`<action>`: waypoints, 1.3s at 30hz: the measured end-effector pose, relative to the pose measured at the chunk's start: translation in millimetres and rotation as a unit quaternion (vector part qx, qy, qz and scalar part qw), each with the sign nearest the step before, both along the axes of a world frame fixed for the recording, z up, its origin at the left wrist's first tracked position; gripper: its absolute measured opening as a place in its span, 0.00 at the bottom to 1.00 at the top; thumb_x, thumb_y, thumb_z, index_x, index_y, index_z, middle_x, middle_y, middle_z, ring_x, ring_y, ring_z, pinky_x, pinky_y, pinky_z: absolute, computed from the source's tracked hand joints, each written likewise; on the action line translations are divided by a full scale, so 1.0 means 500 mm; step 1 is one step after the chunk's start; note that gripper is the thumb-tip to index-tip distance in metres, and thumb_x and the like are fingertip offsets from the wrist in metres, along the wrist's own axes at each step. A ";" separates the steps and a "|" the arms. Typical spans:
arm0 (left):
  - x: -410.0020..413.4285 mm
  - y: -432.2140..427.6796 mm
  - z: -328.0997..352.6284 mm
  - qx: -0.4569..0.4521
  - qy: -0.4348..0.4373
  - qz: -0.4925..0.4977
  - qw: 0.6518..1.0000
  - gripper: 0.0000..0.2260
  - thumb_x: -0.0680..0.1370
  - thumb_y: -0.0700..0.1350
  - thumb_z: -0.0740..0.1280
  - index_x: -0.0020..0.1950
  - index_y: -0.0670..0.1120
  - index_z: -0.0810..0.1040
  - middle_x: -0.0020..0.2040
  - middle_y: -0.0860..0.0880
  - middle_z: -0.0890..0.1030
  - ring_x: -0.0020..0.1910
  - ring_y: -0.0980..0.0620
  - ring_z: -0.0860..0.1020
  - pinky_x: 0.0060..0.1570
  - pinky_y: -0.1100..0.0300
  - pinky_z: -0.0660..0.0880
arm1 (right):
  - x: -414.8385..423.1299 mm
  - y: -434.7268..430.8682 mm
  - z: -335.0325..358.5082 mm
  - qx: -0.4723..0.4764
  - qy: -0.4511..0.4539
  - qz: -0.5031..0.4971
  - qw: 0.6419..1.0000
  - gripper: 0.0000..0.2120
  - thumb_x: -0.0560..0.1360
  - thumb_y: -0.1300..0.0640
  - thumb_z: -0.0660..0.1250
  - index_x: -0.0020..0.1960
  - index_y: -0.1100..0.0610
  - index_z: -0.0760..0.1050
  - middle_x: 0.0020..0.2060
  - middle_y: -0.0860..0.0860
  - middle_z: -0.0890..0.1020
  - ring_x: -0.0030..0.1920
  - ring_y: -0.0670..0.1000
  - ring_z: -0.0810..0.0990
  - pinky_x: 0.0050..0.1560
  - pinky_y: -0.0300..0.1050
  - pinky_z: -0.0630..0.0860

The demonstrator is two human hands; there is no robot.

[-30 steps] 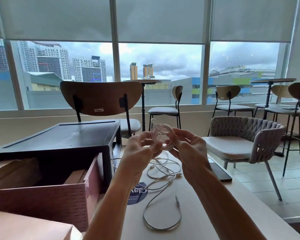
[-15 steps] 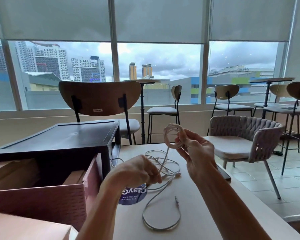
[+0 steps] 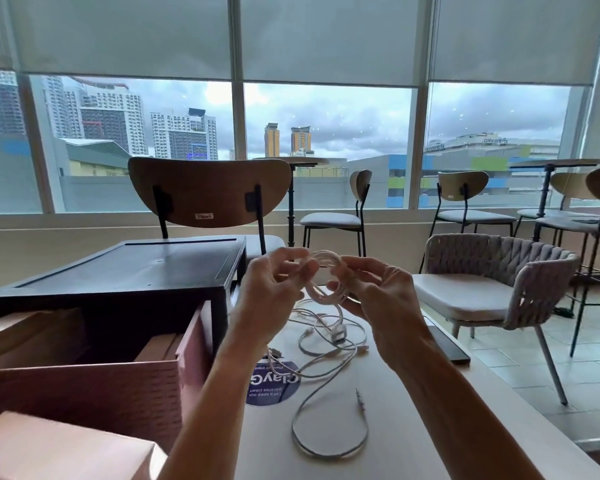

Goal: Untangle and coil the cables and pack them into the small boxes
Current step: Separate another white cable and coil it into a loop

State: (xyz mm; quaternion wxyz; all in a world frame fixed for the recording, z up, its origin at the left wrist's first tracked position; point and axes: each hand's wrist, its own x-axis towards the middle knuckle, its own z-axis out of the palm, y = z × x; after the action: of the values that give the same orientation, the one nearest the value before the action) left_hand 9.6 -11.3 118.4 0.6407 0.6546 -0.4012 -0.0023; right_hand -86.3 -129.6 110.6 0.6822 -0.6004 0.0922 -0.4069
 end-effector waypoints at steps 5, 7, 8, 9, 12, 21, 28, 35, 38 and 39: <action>-0.006 0.001 0.009 -0.059 0.119 -0.058 0.989 0.07 0.80 0.42 0.66 0.56 0.47 0.81 0.39 0.50 0.86 0.38 0.58 0.83 0.36 0.69 0.77 | -0.009 0.005 0.012 -0.033 -0.001 0.045 0.998 0.10 0.73 0.61 0.73 0.54 0.61 0.82 0.42 0.56 0.87 0.43 0.55 0.87 0.43 0.43 0.83; -0.005 0.005 0.014 -0.067 0.168 -0.090 0.979 0.08 0.81 0.41 0.64 0.54 0.42 0.83 0.36 0.48 0.82 0.33 0.57 0.79 0.34 0.69 0.75 | -0.010 0.006 0.013 -0.044 -0.010 0.054 0.997 0.09 0.74 0.61 0.72 0.54 0.61 0.82 0.43 0.56 0.87 0.44 0.55 0.87 0.43 0.43 0.83; -0.004 0.006 0.015 -0.076 0.193 -0.097 0.974 0.09 0.81 0.41 0.64 0.52 0.39 0.83 0.35 0.47 0.80 0.31 0.57 0.76 0.33 0.68 0.74 | -0.010 0.007 0.014 -0.050 -0.013 0.061 0.997 0.09 0.75 0.61 0.72 0.55 0.61 0.81 0.43 0.56 0.87 0.44 0.55 0.87 0.44 0.43 0.83; -0.004 0.006 0.018 -0.088 0.221 -0.100 0.966 0.09 0.81 0.41 0.64 0.52 0.38 0.82 0.34 0.47 0.78 0.30 0.58 0.73 0.32 0.68 0.73 | -0.009 0.007 0.014 -0.058 -0.013 0.067 0.996 0.09 0.76 0.61 0.71 0.55 0.61 0.81 0.43 0.56 0.87 0.45 0.55 0.87 0.45 0.44 0.83; -0.007 0.008 0.026 -0.141 0.305 -0.089 0.938 0.08 0.81 0.40 0.64 0.50 0.38 0.81 0.32 0.48 0.77 0.28 0.58 0.72 0.29 0.69 0.74 | 0.004 0.007 0.010 -0.097 -0.005 0.070 0.993 0.10 0.79 0.61 0.67 0.59 0.58 0.80 0.46 0.54 0.87 0.47 0.51 0.86 0.48 0.43 0.83; 0.006 0.008 0.020 -0.236 0.300 -0.004 0.924 0.08 0.80 0.40 0.65 0.45 0.40 0.82 0.32 0.48 0.75 0.30 0.57 0.71 0.33 0.66 0.71 | 0.001 0.007 0.001 -0.435 0.002 -0.033 0.900 0.15 0.73 0.56 0.75 0.58 0.44 0.82 0.59 0.36 0.78 0.59 0.38 0.77 0.55 0.32 0.75; 0.005 0.011 0.020 -0.186 0.314 -0.025 0.931 0.06 0.81 0.41 0.65 0.50 0.41 0.82 0.36 0.47 0.78 0.34 0.56 0.73 0.35 0.64 0.72 | 0.001 0.013 0.011 -0.309 -0.062 -0.007 0.949 0.06 0.76 0.56 0.70 0.44 0.53 0.86 0.42 0.46 0.87 0.46 0.46 0.86 0.52 0.39 0.79; 0.002 0.014 0.017 -0.140 0.298 -0.121 0.936 0.09 0.82 0.40 0.62 0.47 0.40 0.80 0.35 0.46 0.80 0.35 0.53 0.78 0.31 0.65 0.70 | -0.013 -0.024 0.013 0.071 -0.023 0.100 0.992 0.12 0.76 0.56 0.66 0.51 0.65 0.81 0.35 0.56 0.83 0.41 0.53 0.85 0.50 0.44 0.82; -0.001 0.012 0.016 -0.130 0.301 -0.180 0.928 0.08 0.81 0.40 0.62 0.50 0.39 0.80 0.36 0.46 0.77 0.31 0.55 0.74 0.25 0.67 0.69 | -0.007 -0.034 0.004 0.120 -0.004 0.111 0.986 0.12 0.80 0.59 0.63 0.55 0.67 0.80 0.32 0.54 0.79 0.34 0.49 0.82 0.45 0.44 0.83; -0.002 0.012 0.016 -0.120 0.295 -0.191 0.928 0.08 0.81 0.41 0.63 0.51 0.39 0.80 0.36 0.46 0.77 0.30 0.56 0.73 0.24 0.67 0.69 | -0.003 -0.035 0.002 0.119 0.004 0.106 0.987 0.12 0.81 0.59 0.63 0.55 0.67 0.80 0.33 0.55 0.78 0.34 0.49 0.81 0.43 0.44 0.83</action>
State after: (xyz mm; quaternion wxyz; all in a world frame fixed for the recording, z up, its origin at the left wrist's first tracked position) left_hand 8.8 -5.3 126.1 0.7914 0.4533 -0.3088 -0.2701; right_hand -87.9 -146.9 111.7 0.7878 -0.5228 0.0787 -0.3160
